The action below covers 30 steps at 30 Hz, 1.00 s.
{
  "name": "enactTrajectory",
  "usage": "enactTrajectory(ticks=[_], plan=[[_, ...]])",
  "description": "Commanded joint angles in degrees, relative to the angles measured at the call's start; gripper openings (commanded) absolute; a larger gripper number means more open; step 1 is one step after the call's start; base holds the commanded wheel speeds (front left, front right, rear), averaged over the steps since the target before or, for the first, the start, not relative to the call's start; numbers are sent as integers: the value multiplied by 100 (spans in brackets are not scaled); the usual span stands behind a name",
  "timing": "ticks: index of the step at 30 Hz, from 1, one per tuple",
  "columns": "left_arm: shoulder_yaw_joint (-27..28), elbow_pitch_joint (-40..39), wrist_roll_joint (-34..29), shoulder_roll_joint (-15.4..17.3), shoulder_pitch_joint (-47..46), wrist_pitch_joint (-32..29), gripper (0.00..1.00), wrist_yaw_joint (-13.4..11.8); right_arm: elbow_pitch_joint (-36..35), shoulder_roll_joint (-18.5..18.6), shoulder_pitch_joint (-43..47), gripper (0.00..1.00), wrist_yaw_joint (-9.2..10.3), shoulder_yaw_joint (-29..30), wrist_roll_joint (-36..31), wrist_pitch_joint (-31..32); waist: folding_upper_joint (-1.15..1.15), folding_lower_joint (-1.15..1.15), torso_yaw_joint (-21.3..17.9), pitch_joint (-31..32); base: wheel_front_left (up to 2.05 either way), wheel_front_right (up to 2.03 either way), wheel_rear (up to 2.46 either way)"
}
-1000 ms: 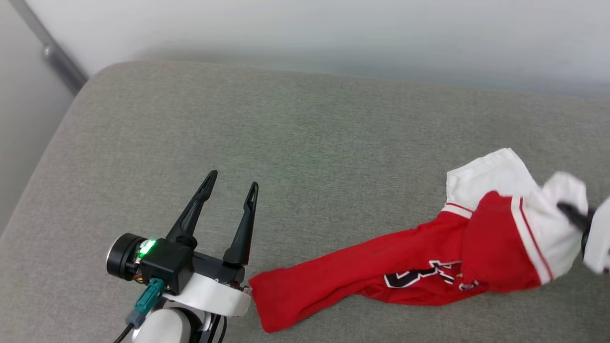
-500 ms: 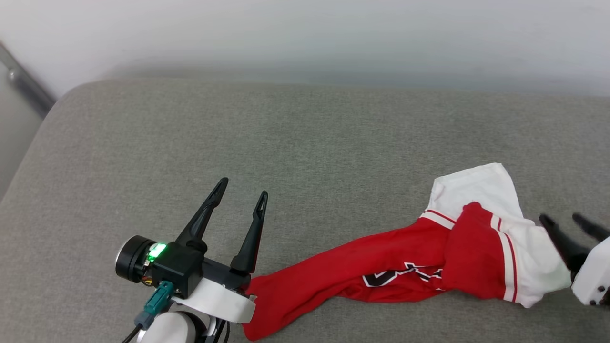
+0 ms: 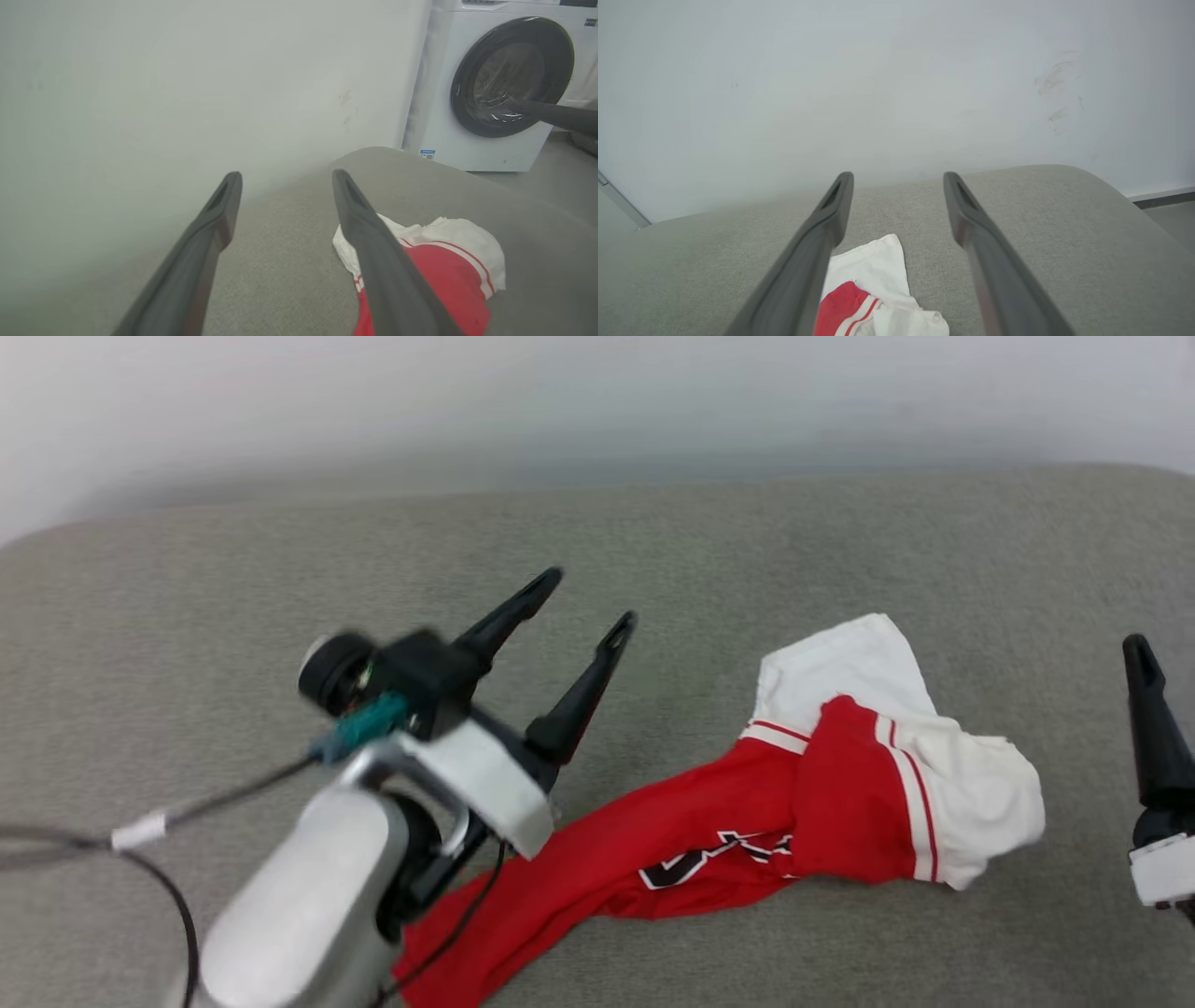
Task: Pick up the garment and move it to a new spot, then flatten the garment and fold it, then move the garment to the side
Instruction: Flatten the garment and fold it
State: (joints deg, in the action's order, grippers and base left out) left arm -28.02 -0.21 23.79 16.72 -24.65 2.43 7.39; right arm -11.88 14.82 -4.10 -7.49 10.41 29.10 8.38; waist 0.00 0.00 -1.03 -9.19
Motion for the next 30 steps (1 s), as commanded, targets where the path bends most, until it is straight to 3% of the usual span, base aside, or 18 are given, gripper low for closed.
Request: enactTrajectory(ticks=[1,8,11,17,24,30], plan=[[-210,33,218,198,-455,-280,100,5,-66,-126,87,100,1,-17,-94,-103,0,0,-302,-258,0,0,0],[-1556,590,1746,821,-2345,-2239,100,6,75,-538,-31,100,1,-90,-456,-297,0,0,-961,-821,0,0,0],[-2051,881,2059,982,-3125,-2952,100,5,202,-681,-138,100,1,-178,-593,-358,0,0,-1225,-1036,0,0,0],[-2725,1636,2837,969,-3996,-4141,100,6,513,-867,-336,100,0,-315,-760,-525,0,0,-1639,-1361,0,0,0],[-3067,2321,3201,735,-4382,-4680,100,6,860,-1043,-526,100,1,-499,-513,-695,0,0,-1987,-1661,0,0,0],[-3376,2710,3142,710,-4567,-4768,100,6,1032,-1091,-645,100,1,-717,-421,-849,0,0,-2162,-1869,0,0,0]])
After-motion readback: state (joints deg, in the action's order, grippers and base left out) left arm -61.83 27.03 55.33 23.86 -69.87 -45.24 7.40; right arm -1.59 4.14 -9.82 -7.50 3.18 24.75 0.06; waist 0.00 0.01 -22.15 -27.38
